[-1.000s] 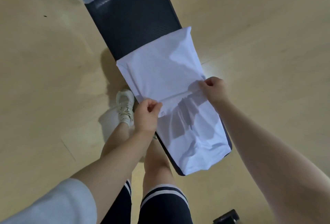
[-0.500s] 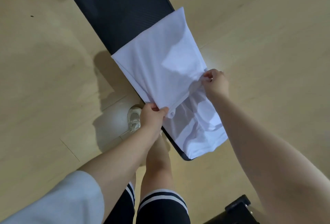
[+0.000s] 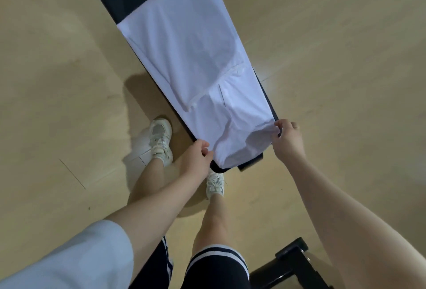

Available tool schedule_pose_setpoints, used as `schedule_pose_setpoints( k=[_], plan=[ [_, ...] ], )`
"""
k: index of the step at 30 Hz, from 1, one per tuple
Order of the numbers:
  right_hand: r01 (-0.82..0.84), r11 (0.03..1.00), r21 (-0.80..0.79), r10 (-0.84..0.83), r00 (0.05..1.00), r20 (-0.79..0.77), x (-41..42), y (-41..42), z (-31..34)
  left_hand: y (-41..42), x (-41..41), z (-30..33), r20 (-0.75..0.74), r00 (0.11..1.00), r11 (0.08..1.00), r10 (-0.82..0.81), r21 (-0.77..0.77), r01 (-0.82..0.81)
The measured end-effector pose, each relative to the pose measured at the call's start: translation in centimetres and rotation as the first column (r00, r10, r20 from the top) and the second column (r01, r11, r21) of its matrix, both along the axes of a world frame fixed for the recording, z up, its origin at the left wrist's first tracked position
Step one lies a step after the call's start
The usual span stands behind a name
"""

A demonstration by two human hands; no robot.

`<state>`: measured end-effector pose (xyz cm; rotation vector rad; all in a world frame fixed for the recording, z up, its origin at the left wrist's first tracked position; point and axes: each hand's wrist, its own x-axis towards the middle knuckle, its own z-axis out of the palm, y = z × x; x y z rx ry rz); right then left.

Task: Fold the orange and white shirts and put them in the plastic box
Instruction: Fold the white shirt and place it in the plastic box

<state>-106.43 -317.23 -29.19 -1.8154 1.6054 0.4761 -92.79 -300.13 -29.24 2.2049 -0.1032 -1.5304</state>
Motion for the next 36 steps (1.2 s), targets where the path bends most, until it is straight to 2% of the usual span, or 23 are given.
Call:
schedule_pose_setpoints(
  k=[5, 9, 13, 16, 19, 24, 27, 29, 31, 34, 36],
  plan=[
    [0.101, 0.995, 0.001, -0.1, 0.985, 0.144, -1.9, 1.1, -1.5, 1.5, -5.7, -0.1, 0.126, 0.983, 0.99, 0.135, -0.05, -0.13],
    [0.106, 0.994, -0.025, -0.099, 0.976, 0.196, -2.6, 0.3, -3.0, 1.2, -7.2, -1.2, 0.139, 0.93, 0.94, 0.341, -0.078, -0.333],
    [0.116, 0.992, -0.043, -0.1, 0.955, 0.28, -2.8, 0.4, -3.0, 1.2, -8.1, -1.6, 0.094, 0.904, 0.907, 0.417, -0.104, -0.408],
    [0.161, 0.987, 0.027, -0.161, 0.925, 0.346, -3.0, 0.7, -2.6, 1.7, -8.4, -0.9, 0.027, 0.897, 0.887, 0.441, -0.164, -0.431],
    [0.169, 0.982, 0.09, -0.191, 0.898, 0.397, -3.2, 0.7, -2.3, 2.0, -8.2, -0.3, -0.056, 0.922, 0.893, 0.383, -0.235, -0.385],
    [0.085, 0.975, 0.204, -0.173, 0.866, 0.47, -3.2, 0.2, -1.9, 1.5, -8.2, -0.2, -0.077, 0.934, 0.89, 0.348, -0.287, -0.355],
    [0.139, 0.957, 0.254, -0.247, 0.849, 0.467, -3.2, -0.1, -1.8, 0.8, -8.4, -0.4, -0.073, 0.913, 0.879, 0.402, -0.248, -0.407],
    [0.163, 0.935, 0.314, -0.302, 0.829, 0.47, -3.4, -0.5, -1.8, 0.3, -8.6, -0.5, -0.009, 0.88, 0.863, 0.476, -0.19, -0.468],
    [0.109, 0.925, 0.363, -0.283, 0.836, 0.47, -3.6, -1.0, -1.8, -0.1, -8.6, -0.7, 0.109, 0.851, 0.855, 0.514, -0.142, -0.499],
    [0.026, 0.927, 0.373, -0.2, 0.878, 0.435, -3.7, -1.4, -1.6, -0.5, -8.4, -1.0, 0.258, 0.879, 0.916, 0.4, -0.112, -0.384],
    [0.04, 0.938, 0.344, -0.192, 0.886, 0.422, -3.6, -1.7, -1.5, -0.3, -8.3, -1.2, 0.324, 0.894, 0.951, 0.31, -0.12, -0.286]
  ],
)
